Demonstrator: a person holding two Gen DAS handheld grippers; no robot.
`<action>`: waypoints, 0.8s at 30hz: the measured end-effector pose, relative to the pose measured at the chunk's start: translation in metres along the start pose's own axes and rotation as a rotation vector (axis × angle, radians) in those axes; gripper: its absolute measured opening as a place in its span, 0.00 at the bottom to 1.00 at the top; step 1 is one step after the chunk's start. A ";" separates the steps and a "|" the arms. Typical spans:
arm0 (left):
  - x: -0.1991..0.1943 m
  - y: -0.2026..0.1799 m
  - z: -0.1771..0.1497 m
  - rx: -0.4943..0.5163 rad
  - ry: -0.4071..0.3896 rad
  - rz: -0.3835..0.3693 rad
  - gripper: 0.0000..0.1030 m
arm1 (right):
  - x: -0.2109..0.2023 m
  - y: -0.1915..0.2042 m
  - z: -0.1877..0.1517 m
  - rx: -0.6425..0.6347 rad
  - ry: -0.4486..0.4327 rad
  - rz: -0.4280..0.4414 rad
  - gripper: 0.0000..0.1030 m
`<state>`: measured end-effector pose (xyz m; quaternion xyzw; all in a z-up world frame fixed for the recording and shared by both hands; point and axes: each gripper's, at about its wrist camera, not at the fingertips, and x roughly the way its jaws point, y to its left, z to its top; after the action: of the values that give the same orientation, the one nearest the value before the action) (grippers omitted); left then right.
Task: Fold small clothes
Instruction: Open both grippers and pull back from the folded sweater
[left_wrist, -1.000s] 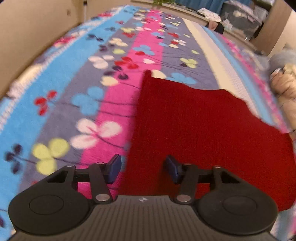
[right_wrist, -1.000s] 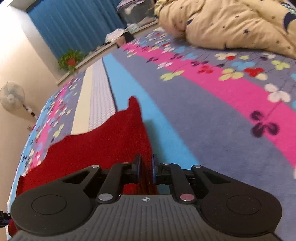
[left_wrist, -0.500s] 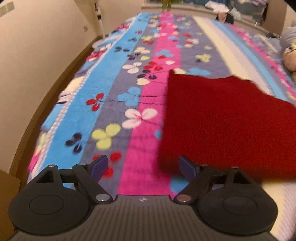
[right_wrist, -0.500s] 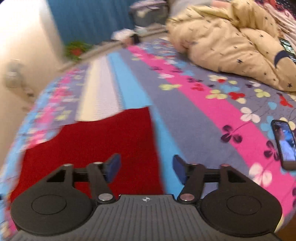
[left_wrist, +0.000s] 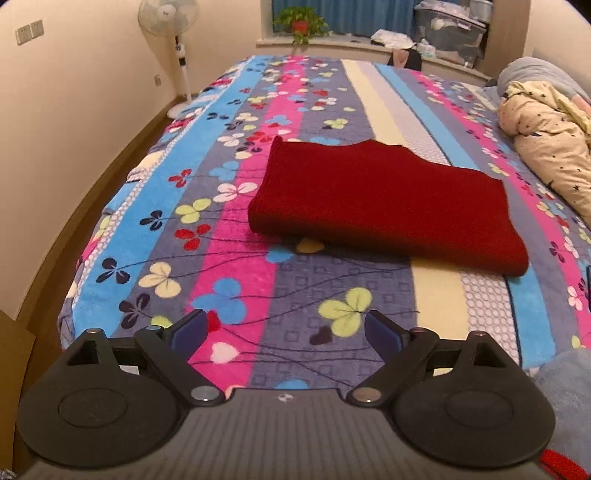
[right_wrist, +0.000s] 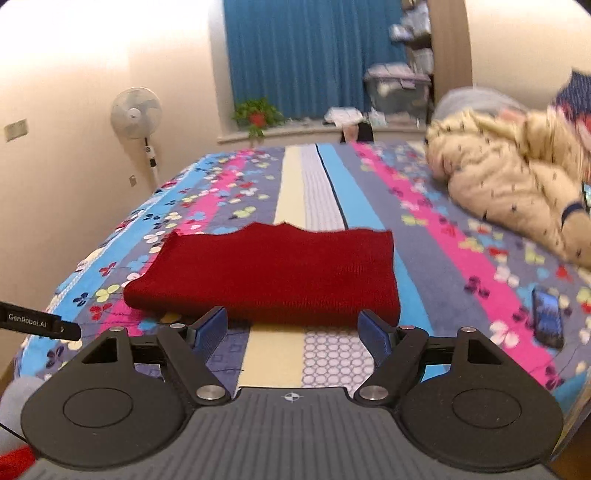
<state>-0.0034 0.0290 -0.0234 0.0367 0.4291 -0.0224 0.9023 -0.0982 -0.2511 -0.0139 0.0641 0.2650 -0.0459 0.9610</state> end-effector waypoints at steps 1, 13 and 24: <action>-0.003 -0.003 -0.002 0.003 -0.004 -0.003 0.92 | -0.005 0.002 -0.001 -0.010 -0.009 0.002 0.78; -0.017 -0.003 0.000 -0.006 -0.032 -0.007 0.92 | -0.020 0.008 -0.004 -0.029 -0.025 -0.003 0.78; -0.011 -0.006 0.006 0.021 -0.043 0.014 0.92 | -0.009 0.010 -0.003 -0.031 0.000 -0.011 0.78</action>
<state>-0.0060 0.0225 -0.0111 0.0488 0.4090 -0.0215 0.9110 -0.1059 -0.2401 -0.0109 0.0478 0.2658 -0.0471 0.9617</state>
